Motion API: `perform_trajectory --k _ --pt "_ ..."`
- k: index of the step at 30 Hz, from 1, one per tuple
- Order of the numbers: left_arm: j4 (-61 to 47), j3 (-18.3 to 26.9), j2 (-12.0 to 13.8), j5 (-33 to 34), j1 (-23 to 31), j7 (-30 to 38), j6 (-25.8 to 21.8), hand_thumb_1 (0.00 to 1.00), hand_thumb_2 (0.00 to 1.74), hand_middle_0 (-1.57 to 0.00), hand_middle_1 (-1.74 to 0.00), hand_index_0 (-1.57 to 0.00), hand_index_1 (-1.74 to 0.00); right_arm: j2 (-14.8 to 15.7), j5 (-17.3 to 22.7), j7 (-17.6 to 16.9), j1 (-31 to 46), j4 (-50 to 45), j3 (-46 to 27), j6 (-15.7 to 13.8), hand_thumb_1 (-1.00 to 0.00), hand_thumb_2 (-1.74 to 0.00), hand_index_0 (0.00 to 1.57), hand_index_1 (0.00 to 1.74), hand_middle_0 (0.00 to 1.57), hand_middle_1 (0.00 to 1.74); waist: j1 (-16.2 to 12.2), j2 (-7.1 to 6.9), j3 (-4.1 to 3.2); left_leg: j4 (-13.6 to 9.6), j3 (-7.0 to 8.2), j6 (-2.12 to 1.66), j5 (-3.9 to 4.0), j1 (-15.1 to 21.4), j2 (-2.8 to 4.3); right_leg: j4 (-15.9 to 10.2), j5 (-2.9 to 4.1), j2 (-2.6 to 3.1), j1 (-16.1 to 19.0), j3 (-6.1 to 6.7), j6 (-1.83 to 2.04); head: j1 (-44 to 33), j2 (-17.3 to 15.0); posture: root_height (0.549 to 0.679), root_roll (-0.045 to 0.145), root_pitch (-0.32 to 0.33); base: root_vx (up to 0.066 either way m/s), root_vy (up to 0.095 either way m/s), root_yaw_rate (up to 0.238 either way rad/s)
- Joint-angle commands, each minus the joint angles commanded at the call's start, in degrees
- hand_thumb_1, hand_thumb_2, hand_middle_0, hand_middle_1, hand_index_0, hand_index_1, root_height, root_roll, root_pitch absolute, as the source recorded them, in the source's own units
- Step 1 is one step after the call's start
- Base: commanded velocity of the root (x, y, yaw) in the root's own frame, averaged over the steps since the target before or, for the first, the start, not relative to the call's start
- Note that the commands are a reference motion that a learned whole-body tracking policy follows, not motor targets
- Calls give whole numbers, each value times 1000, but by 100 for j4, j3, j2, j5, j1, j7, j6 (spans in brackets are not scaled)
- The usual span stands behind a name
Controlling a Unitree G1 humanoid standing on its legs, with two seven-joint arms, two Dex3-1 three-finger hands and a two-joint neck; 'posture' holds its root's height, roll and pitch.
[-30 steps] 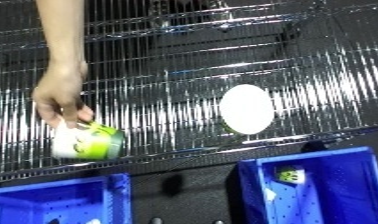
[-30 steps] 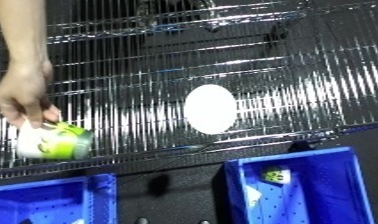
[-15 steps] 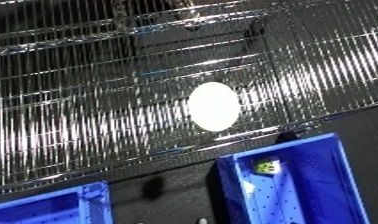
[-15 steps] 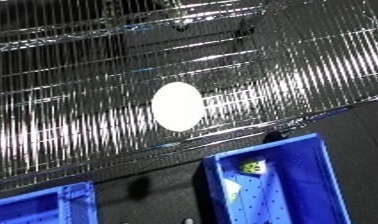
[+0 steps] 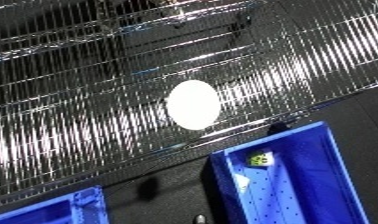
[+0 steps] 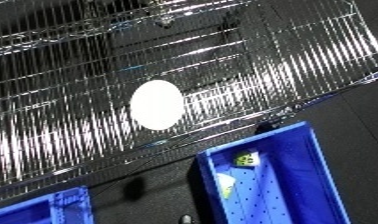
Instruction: Pick up the object and place it into the box
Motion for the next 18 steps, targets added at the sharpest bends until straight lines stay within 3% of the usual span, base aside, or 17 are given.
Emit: perform_trajectory --k 6,11,18 --pt "182 96 -18 200 -8 64 -30 0 0 0 0 0 0 61 528 -139 -153 -891 -608 -343 0 0 0 0 0 0 -50 0 -62 0 32 -17 -31 -17 38 -11 -11 -25 -12 -15 17 -46 -23 648 40 62 6 6 -9" --pt "240 123 -69 229 -36 -12 55 0 0 0 0 0 0 222 734 -512 -382 -1347 -1034 -669 0 0 0 0 0 0 -66 17 -70 11 50 -18 -51 -35 46 -15 -8 -42 -19 -30 21 -21 16 648 41 63 1 10 8" --pt "117 147 -121 154 -79 -45 205 0 0 0 0 0 0 313 348 -1179 -776 -1596 -1356 -1126 0 0 0 0 0 0 -24 46 -73 45 48 -11 -79 -32 39 -5 -16 -75 19 -70 7 97 8 649 44 59 12 7 37"
